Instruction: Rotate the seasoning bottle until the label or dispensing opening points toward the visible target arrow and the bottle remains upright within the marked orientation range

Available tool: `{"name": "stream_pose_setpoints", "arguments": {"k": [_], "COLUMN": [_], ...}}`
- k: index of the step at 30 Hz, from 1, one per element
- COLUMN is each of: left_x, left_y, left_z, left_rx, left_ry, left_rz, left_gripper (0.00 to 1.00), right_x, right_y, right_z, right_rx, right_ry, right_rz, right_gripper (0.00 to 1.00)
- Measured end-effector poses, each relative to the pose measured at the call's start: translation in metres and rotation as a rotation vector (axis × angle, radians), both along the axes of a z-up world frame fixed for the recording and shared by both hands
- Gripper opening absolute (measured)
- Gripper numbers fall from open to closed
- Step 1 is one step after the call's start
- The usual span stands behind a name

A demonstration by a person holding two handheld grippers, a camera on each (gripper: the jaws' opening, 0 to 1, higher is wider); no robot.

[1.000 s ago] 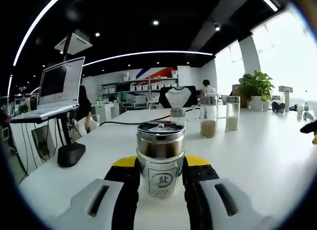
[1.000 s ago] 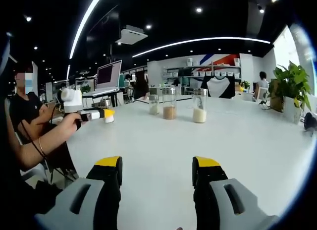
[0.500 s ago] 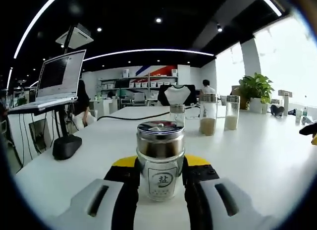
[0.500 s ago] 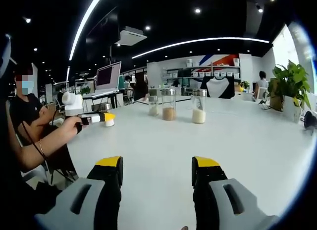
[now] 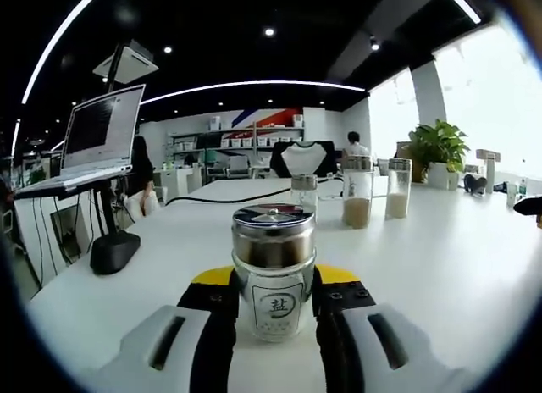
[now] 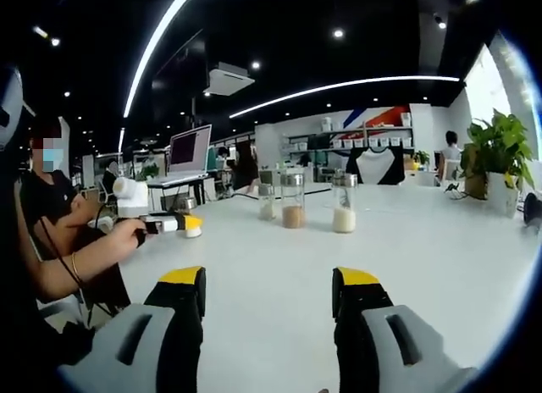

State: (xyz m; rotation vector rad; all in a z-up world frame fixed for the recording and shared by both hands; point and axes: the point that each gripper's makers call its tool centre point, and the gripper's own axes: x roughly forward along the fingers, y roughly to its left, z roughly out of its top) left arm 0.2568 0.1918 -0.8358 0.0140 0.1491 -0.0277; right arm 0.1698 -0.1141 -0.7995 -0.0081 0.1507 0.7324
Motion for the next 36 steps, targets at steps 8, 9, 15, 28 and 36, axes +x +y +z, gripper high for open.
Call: {"name": "stream_pose_setpoints", "arguments": {"k": [8,9,15,28,36], "left_x": [-0.004,-0.004,-0.006,-0.015,-0.016], "left_y": [-0.012,-0.013,-0.014,0.005,0.004], "left_z": [0.0,-0.001,0.002,0.016,0.047], "left_rx": [-0.008,-0.001,0.056,0.022,-0.021], "left_ry": [-0.02,-0.009,0.001,-0.009,-0.077], "left_rz": [-0.051,-0.057,-0.046,0.03,0.027], "left_gripper": [0.55,0.57,0.67,0.85,0.86], "right_x": [-0.001,-0.001,0.0,0.001,0.001], "right_y": [0.003,0.003,0.004,-0.003,-0.003], "right_z": [0.018,0.019,0.023,0.017,0.013], "right_rx": [0.037,0.044,0.09,0.082,0.078], "right_ry": [-0.061,-0.063,-0.057,-0.038,-0.022], "right_rz": [-0.004,-0.004,-0.01,-0.034,-0.03], "right_gripper": [0.81,0.84,0.98,1.0,0.97]}}
